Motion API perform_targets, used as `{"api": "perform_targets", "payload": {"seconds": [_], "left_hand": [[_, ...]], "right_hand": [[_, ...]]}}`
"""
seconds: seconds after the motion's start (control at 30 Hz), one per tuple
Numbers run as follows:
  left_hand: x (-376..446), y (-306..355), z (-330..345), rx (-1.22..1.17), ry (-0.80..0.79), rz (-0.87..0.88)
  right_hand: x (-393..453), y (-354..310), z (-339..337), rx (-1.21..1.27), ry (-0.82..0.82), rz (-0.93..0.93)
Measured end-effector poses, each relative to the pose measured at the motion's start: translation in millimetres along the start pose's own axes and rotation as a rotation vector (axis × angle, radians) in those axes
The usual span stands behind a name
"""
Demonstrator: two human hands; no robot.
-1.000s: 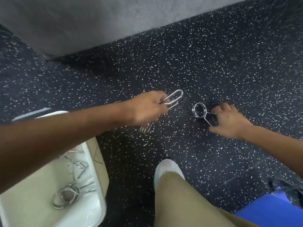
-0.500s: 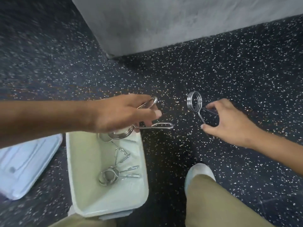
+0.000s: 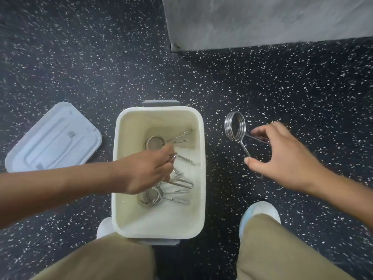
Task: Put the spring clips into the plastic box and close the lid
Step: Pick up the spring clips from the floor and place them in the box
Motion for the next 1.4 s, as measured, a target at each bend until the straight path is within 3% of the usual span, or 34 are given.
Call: {"api": "perform_targets", "payload": {"seconds": [0.13,0.33,0.57,0.83,1.0,1.17,1.4], "left_hand": [[13,-26,36,0.157,-0.001,0.034],[24,-59,89,0.275,-0.129,-0.072],[21,-47,90,0.564,-0.027,-0.066],[13,-51,49,0.572,0.207,-0.057],[-22,-29,8,0.421,0.391,0.074],[-71,-26,-38,0.386,0.604,0.074],[-117,-56,-51,0.285,0.720,-0.019]], "right_hand": [[-4,0,10,-0.013,-0.025,-0.004],[-2,-6,15,-0.040,-0.043,-0.031],[3,-37,7,0.066,0.019,-0.067],[1,-100,-13,0.121,0.120,-0.181],[-2,-153,-15,-0.084,0.225,-0.378],[-1,-197,21,-0.440,0.282,-0.545],[15,-208,100,-0.810,0.120,-0.627]]}}
Point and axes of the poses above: each hand's wrist, its own x-axis towards the middle knuckle, its own z-axis out of the palm, y = z × x, the point moved 10 cm from there along x, towards the middle knuckle, and after that the axes turned 7 degrees about z, right-handed, at the moved point
